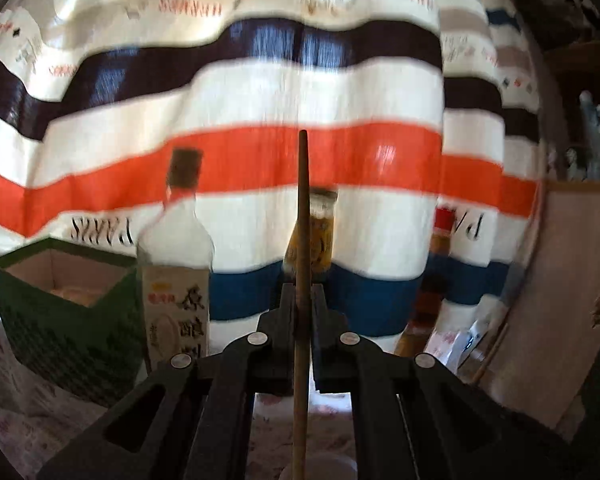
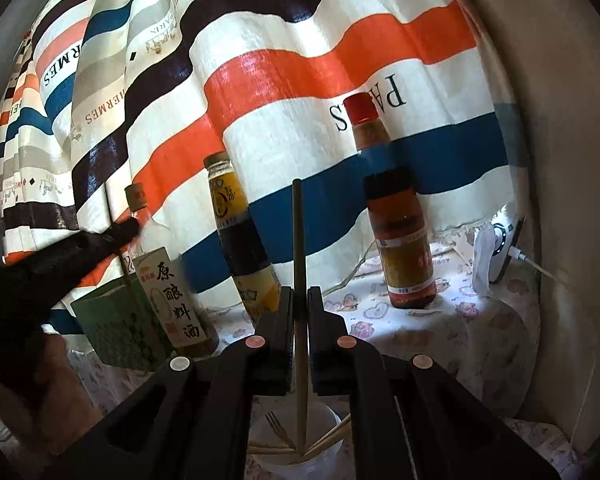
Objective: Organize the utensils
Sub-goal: 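Lower both chopsticks into the white cup and open both tools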
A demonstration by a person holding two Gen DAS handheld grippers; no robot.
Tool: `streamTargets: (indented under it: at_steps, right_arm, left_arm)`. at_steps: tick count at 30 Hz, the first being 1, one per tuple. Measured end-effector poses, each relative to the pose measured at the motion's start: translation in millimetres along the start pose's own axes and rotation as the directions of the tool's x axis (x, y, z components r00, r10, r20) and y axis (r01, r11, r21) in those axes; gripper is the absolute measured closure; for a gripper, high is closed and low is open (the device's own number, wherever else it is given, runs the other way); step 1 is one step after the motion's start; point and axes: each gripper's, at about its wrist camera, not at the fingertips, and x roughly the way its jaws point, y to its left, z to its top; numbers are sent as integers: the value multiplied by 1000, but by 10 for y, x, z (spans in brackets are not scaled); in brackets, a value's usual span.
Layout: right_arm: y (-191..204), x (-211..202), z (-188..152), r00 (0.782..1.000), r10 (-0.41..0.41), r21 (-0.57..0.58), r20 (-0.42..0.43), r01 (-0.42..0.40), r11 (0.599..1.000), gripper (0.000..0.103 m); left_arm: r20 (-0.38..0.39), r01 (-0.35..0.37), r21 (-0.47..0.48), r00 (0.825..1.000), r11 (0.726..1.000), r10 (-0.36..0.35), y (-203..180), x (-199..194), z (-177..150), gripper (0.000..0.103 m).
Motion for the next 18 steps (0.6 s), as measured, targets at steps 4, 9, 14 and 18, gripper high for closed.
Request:
streamTargets:
  at_steps: [4,9,14,18]
  right_arm:
    - [17,47,-33,1000,-5,-12,-17,5,1000,96]
    - [-33,99,-34,999,3,4,-39,-3,1000,96]
    - [-102,163,-30,997,15,30,-77,-12,999,96]
    - [-97,171,-25,996,19,26,-86,-17,1000,96]
  left_arm:
    - [-82,2,-2,997,1000,-2,-30,218,-94,97]
    - [-132,1,-13,991,1000,-2,-21,382,-95,97]
    - [-159,-3,8,987,1000,4,-42,427,-127,97]
    - [-203,-9,31,979,999,15,-64,447,-200,97]
